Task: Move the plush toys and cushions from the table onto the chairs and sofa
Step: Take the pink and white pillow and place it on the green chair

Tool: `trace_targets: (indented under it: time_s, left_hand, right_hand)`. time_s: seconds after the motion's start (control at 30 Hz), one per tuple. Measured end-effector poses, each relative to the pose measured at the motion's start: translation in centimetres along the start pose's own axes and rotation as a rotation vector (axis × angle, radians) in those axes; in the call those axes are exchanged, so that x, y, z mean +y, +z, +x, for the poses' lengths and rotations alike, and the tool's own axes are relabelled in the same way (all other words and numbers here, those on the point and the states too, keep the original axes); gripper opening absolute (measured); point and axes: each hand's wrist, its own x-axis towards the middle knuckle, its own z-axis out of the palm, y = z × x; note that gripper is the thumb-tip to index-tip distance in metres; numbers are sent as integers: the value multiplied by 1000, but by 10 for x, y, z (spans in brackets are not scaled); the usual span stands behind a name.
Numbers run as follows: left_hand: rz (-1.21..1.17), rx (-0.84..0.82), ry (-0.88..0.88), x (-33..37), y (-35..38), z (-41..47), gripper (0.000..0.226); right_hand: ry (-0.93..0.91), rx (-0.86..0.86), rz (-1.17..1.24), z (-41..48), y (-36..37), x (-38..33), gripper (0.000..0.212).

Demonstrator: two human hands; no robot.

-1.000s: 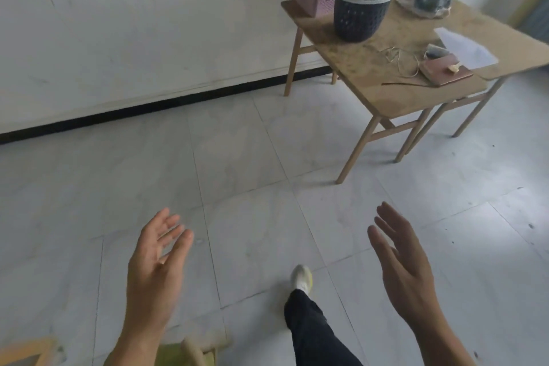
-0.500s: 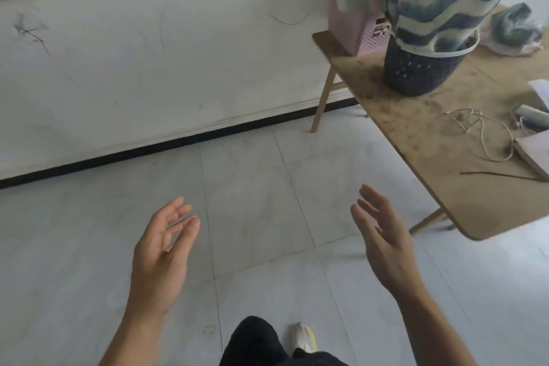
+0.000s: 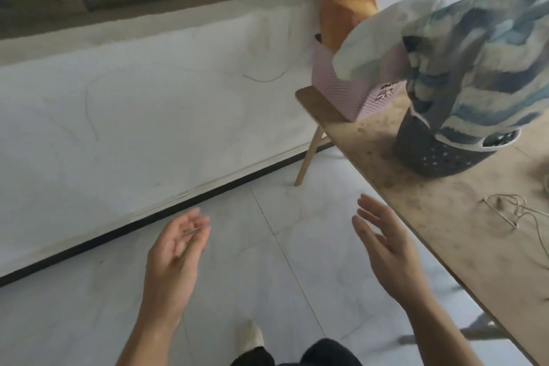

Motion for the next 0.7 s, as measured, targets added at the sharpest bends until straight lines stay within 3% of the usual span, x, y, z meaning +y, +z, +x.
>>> trace_targets:
  time_s: [0.17, 0.5, 0.7]
  left_hand:
    - [64, -178, 67, 59, 55, 136, 26]
    - [168, -367, 95, 98, 235, 354, 26]
    - [204, -638, 334, 161, 365, 449, 28]
  right_hand:
    - [57, 204, 42, 97, 11, -20, 46]
    - [229, 436, 52, 309, 28, 32, 49]
    - [359, 692, 233, 433, -6, 12, 47]
